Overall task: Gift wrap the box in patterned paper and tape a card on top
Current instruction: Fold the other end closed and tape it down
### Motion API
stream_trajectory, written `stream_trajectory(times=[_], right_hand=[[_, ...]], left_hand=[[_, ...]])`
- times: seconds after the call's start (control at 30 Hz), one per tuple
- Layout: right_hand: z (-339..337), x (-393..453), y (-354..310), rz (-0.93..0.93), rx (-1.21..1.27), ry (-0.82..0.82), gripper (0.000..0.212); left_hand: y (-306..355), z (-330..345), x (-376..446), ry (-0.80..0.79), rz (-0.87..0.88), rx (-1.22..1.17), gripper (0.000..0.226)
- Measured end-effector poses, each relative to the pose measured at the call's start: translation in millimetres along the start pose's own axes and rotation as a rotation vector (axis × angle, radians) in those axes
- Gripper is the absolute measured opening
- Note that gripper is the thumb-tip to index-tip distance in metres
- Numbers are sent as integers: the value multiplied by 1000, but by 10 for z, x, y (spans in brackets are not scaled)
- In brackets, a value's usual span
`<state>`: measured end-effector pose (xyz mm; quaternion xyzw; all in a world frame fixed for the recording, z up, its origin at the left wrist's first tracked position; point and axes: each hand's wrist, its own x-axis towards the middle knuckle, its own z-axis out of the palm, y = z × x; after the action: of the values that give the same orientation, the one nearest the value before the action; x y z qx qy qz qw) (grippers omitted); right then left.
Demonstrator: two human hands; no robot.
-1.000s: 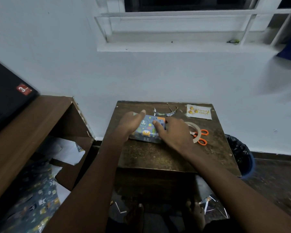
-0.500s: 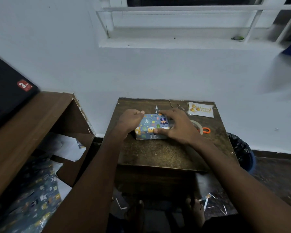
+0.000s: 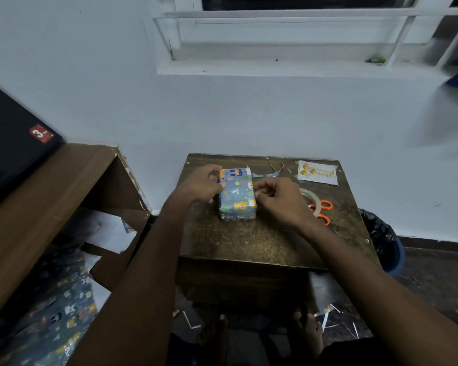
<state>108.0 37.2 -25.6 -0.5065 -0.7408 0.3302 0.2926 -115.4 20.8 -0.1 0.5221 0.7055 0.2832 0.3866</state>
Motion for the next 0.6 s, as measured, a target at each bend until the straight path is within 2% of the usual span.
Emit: stream_trajectory(times=[0.07, 0.2, 0.27, 0.37, 0.47, 0.53, 0.6], right_hand=[[-6, -9, 12, 8, 49, 2, 26], [-87, -1, 32, -120, 14, 4, 81], [-129, -17, 41, -181, -18, -31, 92], [-136, -76, 20, -170, -76, -86, 98], [-100, -71, 40, -155, -97, -39, 104], [-72, -44, 33, -124, -81, 62, 97], [-52, -32, -9, -69, -57, 164, 77]], left_hand=[[17, 29, -40, -31, 35, -56, 49], [48, 38, -56, -124, 153, -99, 56], [77, 49, -57, -179, 232, -66, 56], [128, 107, -43, -213, 255, -6, 51], [173, 129, -13, -184, 233, 82, 45], [148, 111, 47, -105, 214, 249, 44], [112, 97, 47, -49, 133, 382, 45]])
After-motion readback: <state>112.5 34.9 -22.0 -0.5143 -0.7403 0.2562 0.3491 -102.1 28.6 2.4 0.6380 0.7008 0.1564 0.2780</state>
